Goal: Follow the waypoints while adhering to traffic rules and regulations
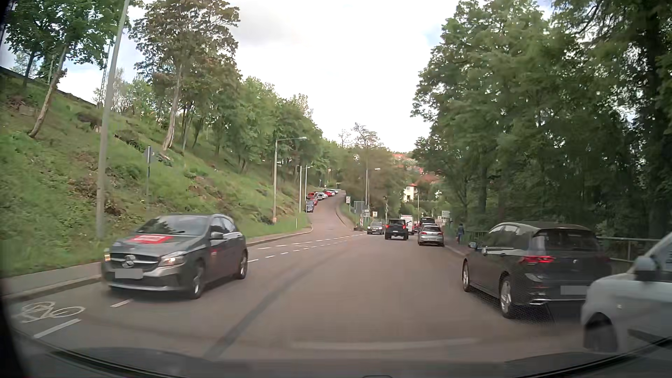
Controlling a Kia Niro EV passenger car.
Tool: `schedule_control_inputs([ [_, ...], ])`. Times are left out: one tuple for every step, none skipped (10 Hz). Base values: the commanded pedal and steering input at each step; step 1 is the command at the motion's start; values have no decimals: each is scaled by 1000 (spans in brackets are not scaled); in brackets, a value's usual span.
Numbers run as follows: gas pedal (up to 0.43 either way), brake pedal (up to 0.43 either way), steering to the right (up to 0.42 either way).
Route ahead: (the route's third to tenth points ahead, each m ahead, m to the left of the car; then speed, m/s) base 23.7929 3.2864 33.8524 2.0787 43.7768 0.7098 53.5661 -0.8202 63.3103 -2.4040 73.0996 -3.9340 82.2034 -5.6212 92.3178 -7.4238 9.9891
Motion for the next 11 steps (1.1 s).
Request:
schedule_control_inputs([
  [0,207,20],
  [0,207,24],
  [0,207,28],
  [0,207,30],
  [0,207,32],
  [0,207,33],
  [0,207,32],
  [0,207,32],
  [0,201,33],
  [0,201,33],
  [0,207,32],
])
